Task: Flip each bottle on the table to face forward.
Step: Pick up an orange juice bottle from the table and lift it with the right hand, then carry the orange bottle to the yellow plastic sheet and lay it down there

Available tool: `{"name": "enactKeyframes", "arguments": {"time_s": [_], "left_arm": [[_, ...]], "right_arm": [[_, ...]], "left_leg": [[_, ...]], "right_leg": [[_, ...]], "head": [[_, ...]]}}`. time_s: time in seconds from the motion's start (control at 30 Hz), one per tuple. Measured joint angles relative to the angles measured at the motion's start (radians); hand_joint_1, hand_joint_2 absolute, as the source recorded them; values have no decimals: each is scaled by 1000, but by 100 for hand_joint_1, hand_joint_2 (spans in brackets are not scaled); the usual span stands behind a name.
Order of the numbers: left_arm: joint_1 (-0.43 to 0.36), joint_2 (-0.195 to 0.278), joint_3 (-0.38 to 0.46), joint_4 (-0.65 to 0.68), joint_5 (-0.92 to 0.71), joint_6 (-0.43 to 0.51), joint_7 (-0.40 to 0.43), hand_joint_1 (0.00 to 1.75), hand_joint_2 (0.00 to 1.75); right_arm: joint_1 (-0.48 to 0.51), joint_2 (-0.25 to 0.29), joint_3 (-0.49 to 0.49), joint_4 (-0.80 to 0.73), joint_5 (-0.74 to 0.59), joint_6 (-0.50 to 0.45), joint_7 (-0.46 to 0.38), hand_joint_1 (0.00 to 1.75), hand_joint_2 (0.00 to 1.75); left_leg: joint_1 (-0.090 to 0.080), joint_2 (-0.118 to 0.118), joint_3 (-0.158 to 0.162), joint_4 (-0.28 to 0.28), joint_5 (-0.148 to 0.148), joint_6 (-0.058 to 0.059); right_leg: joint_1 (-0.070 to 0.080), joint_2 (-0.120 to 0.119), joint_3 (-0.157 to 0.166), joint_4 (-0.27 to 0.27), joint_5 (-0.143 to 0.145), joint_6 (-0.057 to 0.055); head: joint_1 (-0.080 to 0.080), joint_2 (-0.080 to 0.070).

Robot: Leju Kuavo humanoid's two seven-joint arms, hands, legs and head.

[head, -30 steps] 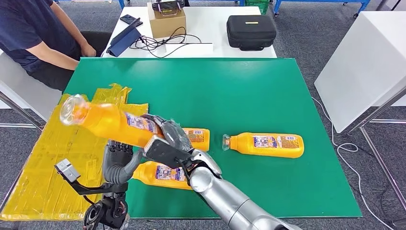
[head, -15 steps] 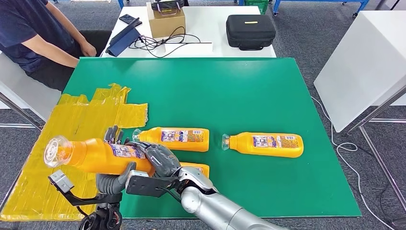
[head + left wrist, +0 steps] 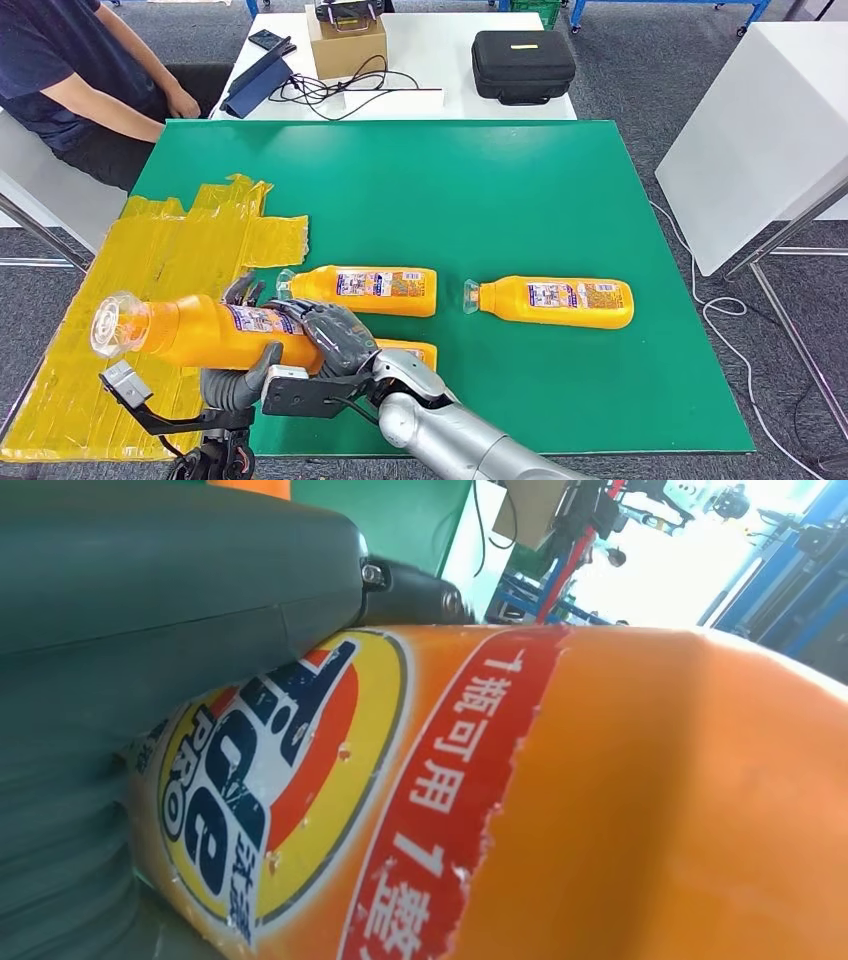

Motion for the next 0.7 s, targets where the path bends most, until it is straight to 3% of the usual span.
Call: {"name": "enactKeyframes", "arguments": {"time_s": [0.67,0.7], "left_arm": [[-16,-25,26,16,7,-22,-1,175,175],[-16,-26,27,16,7,-23,0,175,175]], "right_arm": [[11,9,-49,18,30,2,-25,175,175],[11,10,-52,20,31,2,-27,163,175]], "left_leg": [[0,1,0,0,0,0],[0,1,0,0,0,0]], "right_leg": [[0,1,0,0,0,0],[0,1,0,0,0,0]], "head": [[0,0],[0,0]]}}
